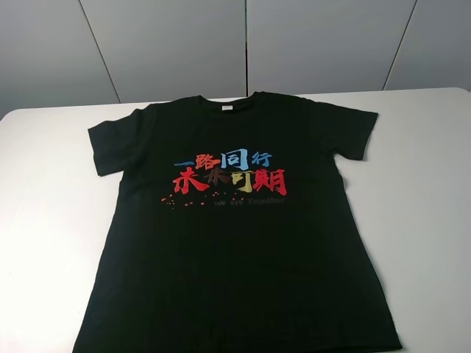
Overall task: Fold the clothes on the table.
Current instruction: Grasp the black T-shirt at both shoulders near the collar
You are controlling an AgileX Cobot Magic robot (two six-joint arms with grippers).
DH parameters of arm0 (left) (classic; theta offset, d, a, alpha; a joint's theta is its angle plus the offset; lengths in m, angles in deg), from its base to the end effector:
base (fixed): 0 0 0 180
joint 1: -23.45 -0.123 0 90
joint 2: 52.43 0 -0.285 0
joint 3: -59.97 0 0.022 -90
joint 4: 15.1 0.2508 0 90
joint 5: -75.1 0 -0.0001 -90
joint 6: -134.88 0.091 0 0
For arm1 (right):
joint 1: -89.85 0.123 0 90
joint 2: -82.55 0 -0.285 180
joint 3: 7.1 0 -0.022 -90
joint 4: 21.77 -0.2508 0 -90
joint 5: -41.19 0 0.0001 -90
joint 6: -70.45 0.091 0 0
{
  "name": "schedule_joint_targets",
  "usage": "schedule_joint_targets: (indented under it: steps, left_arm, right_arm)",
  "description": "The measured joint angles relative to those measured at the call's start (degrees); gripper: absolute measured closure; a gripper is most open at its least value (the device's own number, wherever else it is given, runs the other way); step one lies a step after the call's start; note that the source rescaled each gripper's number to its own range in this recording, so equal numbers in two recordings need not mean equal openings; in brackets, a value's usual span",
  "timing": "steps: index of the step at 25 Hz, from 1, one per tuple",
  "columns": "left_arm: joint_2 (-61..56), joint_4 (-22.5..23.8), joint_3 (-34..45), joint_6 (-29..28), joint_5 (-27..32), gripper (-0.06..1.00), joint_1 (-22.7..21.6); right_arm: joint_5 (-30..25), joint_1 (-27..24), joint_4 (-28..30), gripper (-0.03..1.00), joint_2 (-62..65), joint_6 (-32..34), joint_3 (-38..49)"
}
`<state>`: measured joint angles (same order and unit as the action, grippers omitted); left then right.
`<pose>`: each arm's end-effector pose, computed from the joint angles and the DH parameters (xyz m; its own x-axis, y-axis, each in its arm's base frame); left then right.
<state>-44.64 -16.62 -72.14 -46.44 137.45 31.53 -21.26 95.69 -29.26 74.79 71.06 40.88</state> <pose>-0.0076 -0.0011 0.2784 -0.4705 0.0311 -0.8818 0.1445 0.9886 -0.0422 -0.0088 0.0097 0.2783 -0.4801 0.0221 -0.8769 -0.1688 0.9787 0.1171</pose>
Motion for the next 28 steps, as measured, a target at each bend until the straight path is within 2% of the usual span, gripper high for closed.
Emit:
schedule_joint_targets:
  steps: [9,14,17,21,24,28]
  left_arm:
    - [0.02,0.11,0.00,0.19,-0.15,0.02,0.00]
    - [3.22,-0.10,-2.71,1.90,-1.35,0.02,0.00]
    - [10.16,-0.36,-6.94,5.57,-1.59,0.02,0.00]
    - [22.03,-1.72,-14.60,10.36,-1.95,0.02,0.00]
    - [31.87,-4.91,-19.43,16.47,-2.08,0.02,0.00]
    - [45.55,-11.25,-24.60,26.89,-1.98,0.02,0.00]
  right_arm:
    - [0.42,0.00,0.80,-0.01,0.00,1.59,0.00]
    - [-0.72,0.00,-2.07,-0.01,-1.38,1.60,-0.23]
    - [-0.76,0.00,-2.07,-0.01,-6.97,-0.12,-1.75]
    - [4.73,0.00,-2.07,-0.01,-17.23,-1.34,-4.84]
    - [10.12,0.00,-2.75,-0.01,-25.69,-5.51,-6.53]
    - [12.63,0.00,-4.84,-0.01,-39.11,-14.17,-10.12]
